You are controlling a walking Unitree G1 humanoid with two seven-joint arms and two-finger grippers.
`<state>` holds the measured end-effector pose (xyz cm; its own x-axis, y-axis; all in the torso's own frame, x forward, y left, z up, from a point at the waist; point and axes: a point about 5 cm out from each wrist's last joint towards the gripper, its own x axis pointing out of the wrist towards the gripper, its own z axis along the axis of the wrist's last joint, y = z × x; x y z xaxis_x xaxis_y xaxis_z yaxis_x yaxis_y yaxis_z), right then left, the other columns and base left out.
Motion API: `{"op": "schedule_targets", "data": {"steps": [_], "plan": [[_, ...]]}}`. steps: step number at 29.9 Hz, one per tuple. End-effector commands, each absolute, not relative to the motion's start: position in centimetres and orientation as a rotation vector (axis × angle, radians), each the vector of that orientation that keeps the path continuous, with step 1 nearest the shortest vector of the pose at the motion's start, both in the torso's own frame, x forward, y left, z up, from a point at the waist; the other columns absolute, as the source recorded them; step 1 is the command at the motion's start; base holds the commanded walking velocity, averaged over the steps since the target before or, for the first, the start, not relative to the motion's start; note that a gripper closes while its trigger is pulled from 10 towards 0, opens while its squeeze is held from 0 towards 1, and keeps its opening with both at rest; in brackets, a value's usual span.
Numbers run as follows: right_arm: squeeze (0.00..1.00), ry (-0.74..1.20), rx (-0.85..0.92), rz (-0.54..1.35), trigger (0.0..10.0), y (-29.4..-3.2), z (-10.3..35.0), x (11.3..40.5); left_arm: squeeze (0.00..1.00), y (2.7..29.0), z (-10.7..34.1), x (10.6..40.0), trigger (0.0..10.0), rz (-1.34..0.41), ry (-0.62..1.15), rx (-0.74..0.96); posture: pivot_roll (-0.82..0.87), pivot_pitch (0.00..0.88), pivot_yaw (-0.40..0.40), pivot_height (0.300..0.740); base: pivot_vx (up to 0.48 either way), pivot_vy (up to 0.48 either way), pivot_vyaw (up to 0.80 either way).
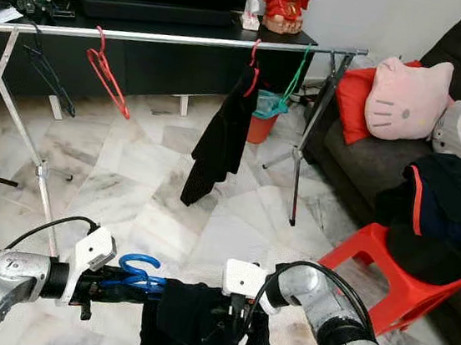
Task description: Hang hanger
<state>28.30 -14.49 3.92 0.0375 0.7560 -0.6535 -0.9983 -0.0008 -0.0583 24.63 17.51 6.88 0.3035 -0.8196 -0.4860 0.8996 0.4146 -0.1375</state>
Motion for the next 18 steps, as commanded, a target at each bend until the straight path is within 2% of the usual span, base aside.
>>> {"op": "schedule_targets", "data": {"steps": [1,7,8,9,18], "plan": [[1.0,0.487,-0.601,1.47,10.0,-14.9,4.7,28.8,0.0,17.7,6.9,24.9,0.0,-1.127,0.534,0.2,0.07,0.0,-0.115,0.74,0.0,0.0,0.0],[1.0,0.497,-0.598,1.488,10.0,-15.1,4.9,28.7,0.0,17.7,6.7,24.9,0.0,-1.128,0.539,0.205,0.06,0.0,-0.113,0.74,0.0,0.0,0.0],[0.86,0.498,-0.599,1.49,10.0,-15.2,4.9,28.7,0.0,17.7,6.7,24.9,0.0,-1.127,0.54,0.206,0.06,0.0,-0.113,0.74,0.0,0.0,0.0],[0.0,0.503,-0.602,1.497,10.0,-15.3,4.9,28.6,0.0,17.7,6.7,24.9,0.0,-1.126,0.541,0.207,0.06,0.0,-0.113,0.74,0.0,0.0,0.0],[0.0,0.574,-0.681,1.524,10.0,-17.0,4.8,28.0,0.0,18.0,6.5,25.0,0.0,-1.114,0.541,0.21,0.05,0.0,-0.11,0.74,0.0,0.0,0.0]]}}
